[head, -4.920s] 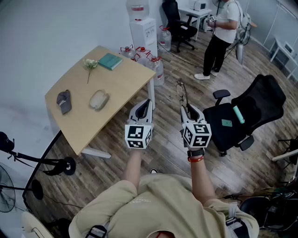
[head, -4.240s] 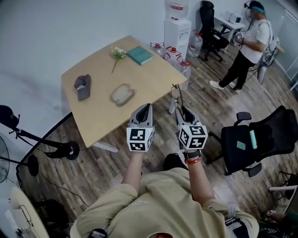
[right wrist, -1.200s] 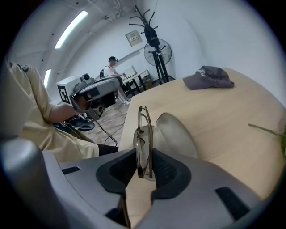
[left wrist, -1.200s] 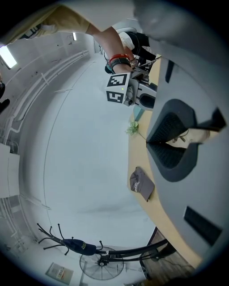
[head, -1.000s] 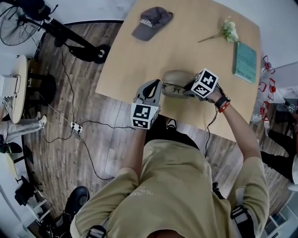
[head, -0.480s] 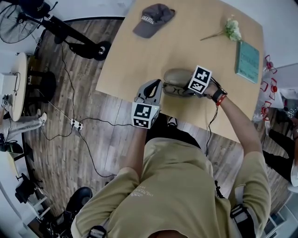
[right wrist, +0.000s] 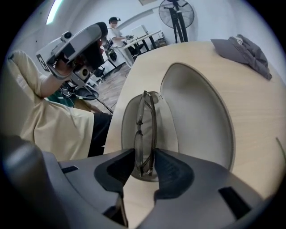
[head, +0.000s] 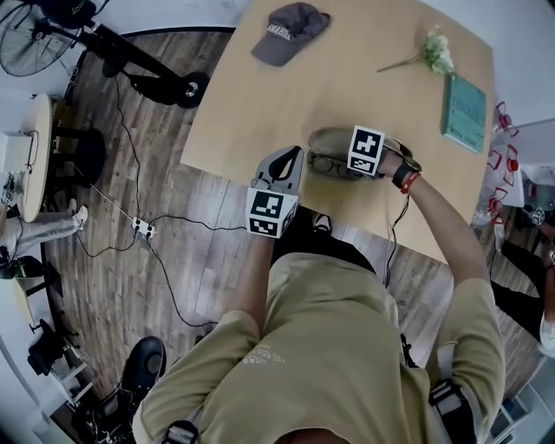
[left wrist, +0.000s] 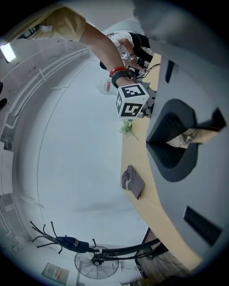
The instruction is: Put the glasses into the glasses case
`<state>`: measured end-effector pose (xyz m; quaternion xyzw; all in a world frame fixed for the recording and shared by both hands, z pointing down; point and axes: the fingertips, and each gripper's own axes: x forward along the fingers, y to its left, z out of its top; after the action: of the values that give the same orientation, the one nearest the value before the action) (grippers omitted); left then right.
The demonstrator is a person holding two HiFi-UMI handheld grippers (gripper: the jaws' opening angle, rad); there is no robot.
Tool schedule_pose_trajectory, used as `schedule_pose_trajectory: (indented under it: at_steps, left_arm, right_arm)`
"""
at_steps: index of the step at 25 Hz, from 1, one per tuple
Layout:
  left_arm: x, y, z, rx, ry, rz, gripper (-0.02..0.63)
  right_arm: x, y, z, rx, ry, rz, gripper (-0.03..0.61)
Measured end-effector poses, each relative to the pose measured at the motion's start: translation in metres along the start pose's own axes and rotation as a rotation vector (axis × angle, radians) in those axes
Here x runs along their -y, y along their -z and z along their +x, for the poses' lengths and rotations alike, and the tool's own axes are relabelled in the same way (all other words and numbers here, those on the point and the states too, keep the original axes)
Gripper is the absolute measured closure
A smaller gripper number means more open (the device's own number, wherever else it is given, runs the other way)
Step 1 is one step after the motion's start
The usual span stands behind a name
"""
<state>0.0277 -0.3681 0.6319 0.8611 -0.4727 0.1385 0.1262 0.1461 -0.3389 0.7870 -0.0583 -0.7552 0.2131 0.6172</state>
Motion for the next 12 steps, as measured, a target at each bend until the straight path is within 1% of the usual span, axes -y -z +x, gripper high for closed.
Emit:
schedule_pose_trajectory:
  at_steps: [3,6,9,12]
  left_arm:
    - [-0.002,0.000,-0.003,0.001,0.002,0.002,0.592]
    - [-0.001,0.000,-0.004,0.008,0.006,0.007,0.592]
    - [0.004,-0.004,-0.007,0.014,0.010,0.013,0.592]
    - [0.003,-0.009,-0.008,0.017,0.010,0.017,0.592]
  right_arm:
    - [0.004,-0.002,0.000,-0.006,0.058,-0.017,0.386]
    - [0.007,-0.003,-0.002,0.009,0.093,-0.011,0.367]
    - [0.005,-0.001,-0.011,0.034,0.110,0.002,0.362]
    - [0.001,-0.002,-0.018,0.066,0.106,0.026,0.362]
